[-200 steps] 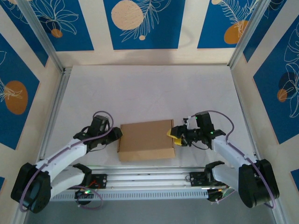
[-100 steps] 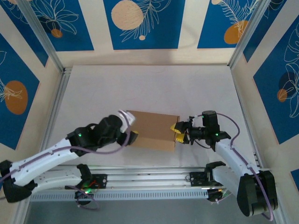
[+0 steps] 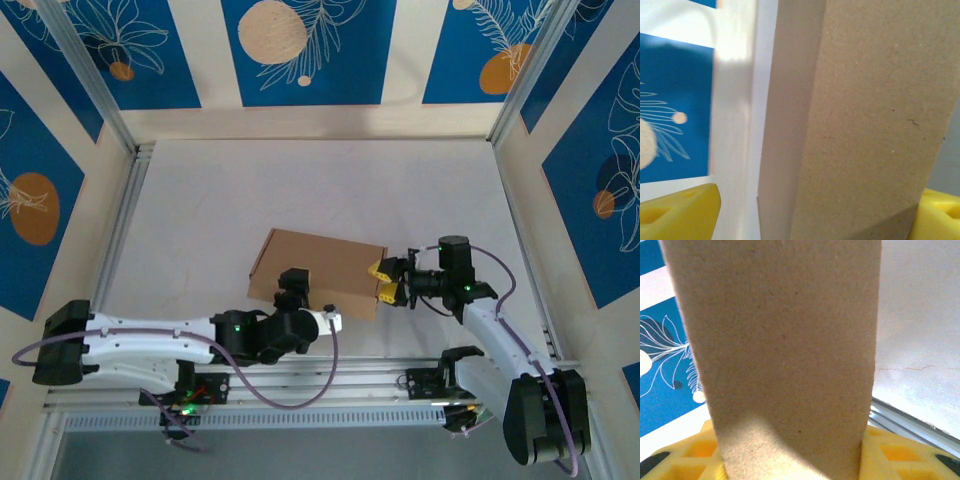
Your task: Fold the paper box
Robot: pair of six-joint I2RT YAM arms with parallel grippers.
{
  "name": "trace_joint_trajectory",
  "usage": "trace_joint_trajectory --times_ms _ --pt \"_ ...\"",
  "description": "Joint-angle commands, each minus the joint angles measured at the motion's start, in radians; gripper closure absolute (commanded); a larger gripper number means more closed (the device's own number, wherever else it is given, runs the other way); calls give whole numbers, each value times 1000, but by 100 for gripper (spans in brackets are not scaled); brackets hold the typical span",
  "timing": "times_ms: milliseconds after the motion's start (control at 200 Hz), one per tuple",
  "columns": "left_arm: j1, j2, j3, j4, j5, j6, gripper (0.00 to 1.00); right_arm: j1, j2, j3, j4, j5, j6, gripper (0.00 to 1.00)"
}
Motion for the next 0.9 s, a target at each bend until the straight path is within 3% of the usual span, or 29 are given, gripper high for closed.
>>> trace_joint_trajectory --times_ms 0,160,330,450,515,650,890 --pt "-5 38 -64 358 -138 237 20 -1 -25 24 18 -77 32 64" --pt "-9 112 -169 812 -202 491 27 -3 -36 4 79 -99 95 64" --pt "-16 230 -209 1141 -222 706 31 -3 -61 10 100 -105 142 65" --pt "-16 383 -215 1577 -226 986 33 -3 -74 7 101 -112 156 65" --pt "-12 436 -204 1589 -226 1037 31 -3 -85 -1 103 -113 167 65" --pt "-8 452 -174 1589 -231 997 30 -4 -100 -13 109 -119 180 65" --pt "2 447 -168 1589 -235 1000 43 -4 -111 -20 118 -126 194 65"
